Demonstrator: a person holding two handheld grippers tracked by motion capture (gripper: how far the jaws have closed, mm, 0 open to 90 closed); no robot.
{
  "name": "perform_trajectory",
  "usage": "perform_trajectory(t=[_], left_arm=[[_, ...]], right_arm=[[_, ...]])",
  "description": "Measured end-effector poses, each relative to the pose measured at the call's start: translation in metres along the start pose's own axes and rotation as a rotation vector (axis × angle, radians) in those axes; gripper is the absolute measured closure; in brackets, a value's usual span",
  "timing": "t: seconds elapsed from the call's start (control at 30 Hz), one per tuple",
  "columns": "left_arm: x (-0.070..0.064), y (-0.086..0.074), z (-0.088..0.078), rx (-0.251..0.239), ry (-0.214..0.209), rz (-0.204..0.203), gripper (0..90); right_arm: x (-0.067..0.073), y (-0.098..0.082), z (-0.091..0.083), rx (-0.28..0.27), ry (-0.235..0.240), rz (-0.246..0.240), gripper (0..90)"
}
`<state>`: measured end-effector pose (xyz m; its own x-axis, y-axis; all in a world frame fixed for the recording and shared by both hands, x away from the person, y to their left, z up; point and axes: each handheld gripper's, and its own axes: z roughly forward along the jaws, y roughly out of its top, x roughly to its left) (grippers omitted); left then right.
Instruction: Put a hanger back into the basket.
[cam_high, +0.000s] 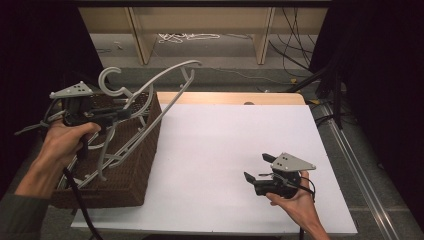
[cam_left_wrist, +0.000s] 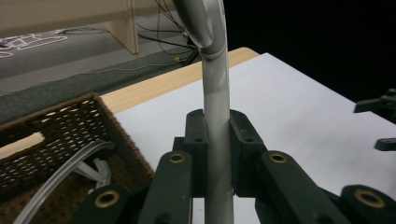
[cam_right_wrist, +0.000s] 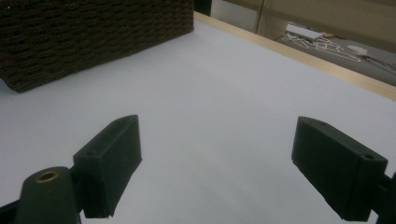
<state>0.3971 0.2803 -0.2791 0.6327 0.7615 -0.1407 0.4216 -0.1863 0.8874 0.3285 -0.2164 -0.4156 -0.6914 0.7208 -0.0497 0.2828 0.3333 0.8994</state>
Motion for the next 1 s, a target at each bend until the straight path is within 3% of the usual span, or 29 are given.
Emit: perform_trajectory(t=[0.37, 1.0], left_arm=[[0.033, -0.016, -0.01, -0.018, 0.093, -0.002, 79.6], [0.067, -0.051, -0.021, 0.011, 0.162, -0.001, 79.7]], right_arm=[[-0.001, -0.001, 0.001, 0.017, 0.009, 0.002, 16.7], [-0.002, -0.003, 0.0, 0.01, 0.007, 0.002, 16.7]])
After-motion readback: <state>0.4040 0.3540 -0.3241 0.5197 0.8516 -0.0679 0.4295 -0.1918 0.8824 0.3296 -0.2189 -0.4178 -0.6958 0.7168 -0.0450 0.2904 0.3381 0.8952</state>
